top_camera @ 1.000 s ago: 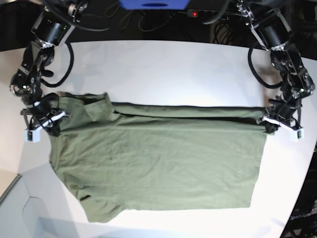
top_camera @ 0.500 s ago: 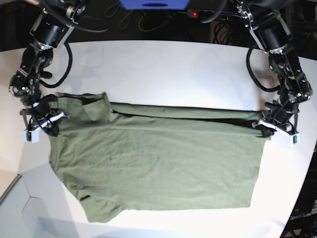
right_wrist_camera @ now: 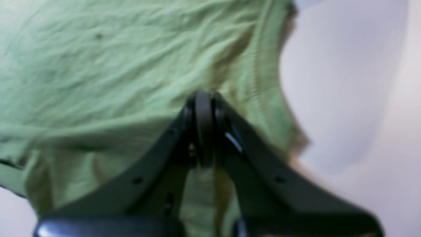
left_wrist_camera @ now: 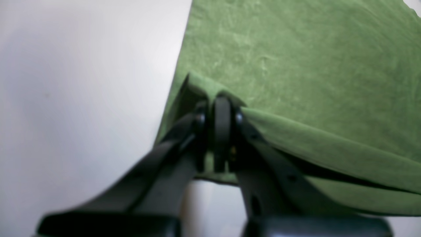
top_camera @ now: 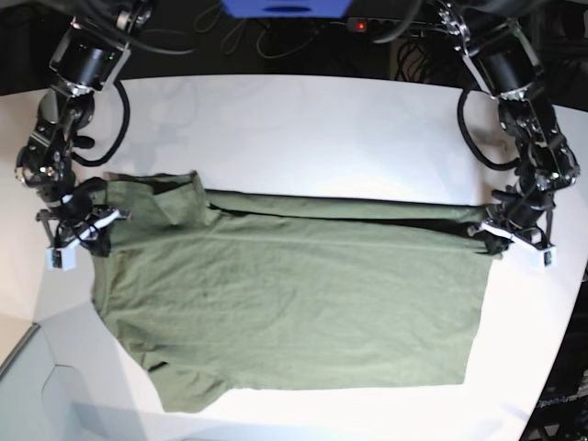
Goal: Layout the t-shirt on the table in an organized manner, then fold the t-shirt properly
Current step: 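Fold the collar-side edge over toward the hem with both grippers, then release the folded edge and adjust both grippers on the fold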
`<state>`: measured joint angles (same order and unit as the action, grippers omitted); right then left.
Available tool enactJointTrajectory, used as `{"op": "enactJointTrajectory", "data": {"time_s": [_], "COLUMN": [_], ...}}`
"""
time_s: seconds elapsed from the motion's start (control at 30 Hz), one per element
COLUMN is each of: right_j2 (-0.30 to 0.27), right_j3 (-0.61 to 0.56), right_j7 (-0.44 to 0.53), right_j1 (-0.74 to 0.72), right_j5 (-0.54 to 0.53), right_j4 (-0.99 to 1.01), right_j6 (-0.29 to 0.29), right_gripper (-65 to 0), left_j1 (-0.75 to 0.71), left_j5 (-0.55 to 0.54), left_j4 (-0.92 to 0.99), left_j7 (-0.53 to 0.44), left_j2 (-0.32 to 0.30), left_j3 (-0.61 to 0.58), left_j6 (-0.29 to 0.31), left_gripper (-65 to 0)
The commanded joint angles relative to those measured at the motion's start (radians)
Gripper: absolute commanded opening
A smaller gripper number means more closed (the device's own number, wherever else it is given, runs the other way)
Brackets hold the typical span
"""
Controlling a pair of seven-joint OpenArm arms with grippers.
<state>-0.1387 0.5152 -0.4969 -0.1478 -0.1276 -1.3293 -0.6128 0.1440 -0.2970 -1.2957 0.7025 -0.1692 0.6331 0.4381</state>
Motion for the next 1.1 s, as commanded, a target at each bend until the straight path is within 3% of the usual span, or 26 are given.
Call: {"op": "enactJointTrajectory", "data": {"time_s": [0.0, 0.2, 0.3, 0.63, 0.87, 1.07], "right_j2": [-0.017, -0.046, -0.046, -0.04, -0.026, -0.017], "right_j3": [0.001, -0.057, -0.048, 0.02, 0.02, 0.02], "right_j7": [0.024, 0.022, 0.022, 0.027, 0.028, 0.028], "right_j1": [-0.02, -0.011, -0.009, 0.095, 0.172, 0.178], "right_j5": [-0.013, -0.013, -0.013, -0.016, -0.017, -0.017], "right_j4": [-0.017, -0.017, -0.023, -0.031, -0.095, -0.105], "right_j6": [-0.002, -0.002, 0.0, 0.0, 0.0, 0.0], "right_gripper": [-62.0, -39.1, -33.7, -33.7, -33.7, -33.7], "left_j1": [0.019, 0.019, 0.019, -0.04, -0.059, -0.059], "left_j5": [-0.014, -0.014, -0.015, -0.024, -0.024, -0.017], "left_j4": [-0.015, -0.014, -0.014, -0.115, 0.038, 0.063], "left_j7": [-0.024, -0.025, -0.025, -0.024, -0.028, -0.123], "left_j2": [-0.028, -0.034, -0.03, -0.023, -0.036, -0.042], "left_j3": [0.003, 0.021, 0.055, 0.093, 0.112, 0.106], "left_j6": [-0.002, -0.003, -0.003, 0.008, 0.009, 0.009], "left_gripper": [-61.4, -48.8, -44.7, -42.4, -42.4, -42.4]}}
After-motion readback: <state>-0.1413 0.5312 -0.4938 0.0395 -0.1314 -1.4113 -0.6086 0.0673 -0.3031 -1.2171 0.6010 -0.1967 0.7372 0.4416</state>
